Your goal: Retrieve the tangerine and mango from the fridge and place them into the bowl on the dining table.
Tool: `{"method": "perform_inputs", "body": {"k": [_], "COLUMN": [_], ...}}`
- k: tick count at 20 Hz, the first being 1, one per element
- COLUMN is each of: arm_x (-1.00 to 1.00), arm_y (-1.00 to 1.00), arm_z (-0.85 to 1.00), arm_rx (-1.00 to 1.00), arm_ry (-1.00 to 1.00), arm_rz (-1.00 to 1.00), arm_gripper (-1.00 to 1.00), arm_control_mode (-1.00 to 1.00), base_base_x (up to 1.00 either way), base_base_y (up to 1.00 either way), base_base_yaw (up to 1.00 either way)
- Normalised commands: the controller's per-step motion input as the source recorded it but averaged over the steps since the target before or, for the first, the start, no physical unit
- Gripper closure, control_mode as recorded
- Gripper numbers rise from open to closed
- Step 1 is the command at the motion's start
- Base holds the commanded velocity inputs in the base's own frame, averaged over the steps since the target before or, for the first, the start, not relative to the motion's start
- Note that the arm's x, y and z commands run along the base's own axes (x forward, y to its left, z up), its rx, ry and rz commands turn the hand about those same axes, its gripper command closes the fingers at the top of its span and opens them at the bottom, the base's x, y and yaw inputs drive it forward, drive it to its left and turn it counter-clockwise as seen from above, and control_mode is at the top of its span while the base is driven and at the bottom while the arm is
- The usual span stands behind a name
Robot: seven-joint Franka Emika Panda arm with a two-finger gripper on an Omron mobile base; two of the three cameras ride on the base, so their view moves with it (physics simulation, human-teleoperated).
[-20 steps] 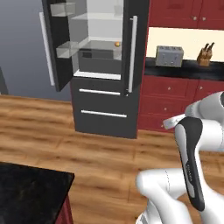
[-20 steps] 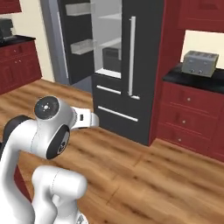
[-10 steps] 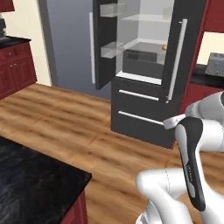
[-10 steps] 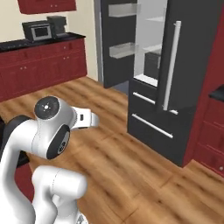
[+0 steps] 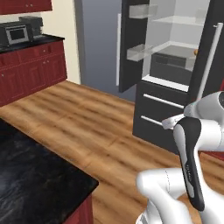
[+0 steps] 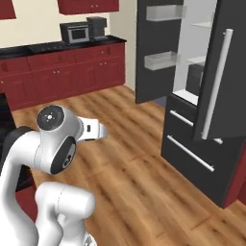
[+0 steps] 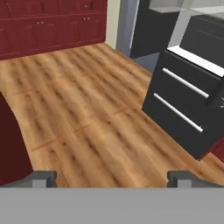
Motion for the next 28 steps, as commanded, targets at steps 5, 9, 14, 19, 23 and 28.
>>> {"method": "perform_inputs", "body": {"k": [5,9,14,19,23,28], "arm_x": [0.0,0.0,0.0,0.0,0.0,0.0], "arm_y": [0.0,0.0,0.0,0.0,0.0,0.0], "arm_z": [0.0,0.0,0.0,0.0,0.0,0.0], "arm_rx": [0.0,0.0,0.0,0.0,0.0,0.0], "arm_ry": [0.0,0.0,0.0,0.0,0.0,0.0], "arm_rz": [0.0,0.0,0.0,0.0,0.0,0.0], "arm_gripper": [-1.0,-1.0,-1.0,-1.0,-1.0,-1.0], "arm_control_mode": [1.0,1.0,1.0,1.0,1.0,1.0], "base_base_x": [0.4,0.35,0.35,0.64,0.84,0.68], "base_base_y": [-0.39,-0.51,-0.48,-0.24,-0.01,-0.09], "base_base_yaw": [0.22,0.11,0.05,0.0,-0.03,-0.13]}}
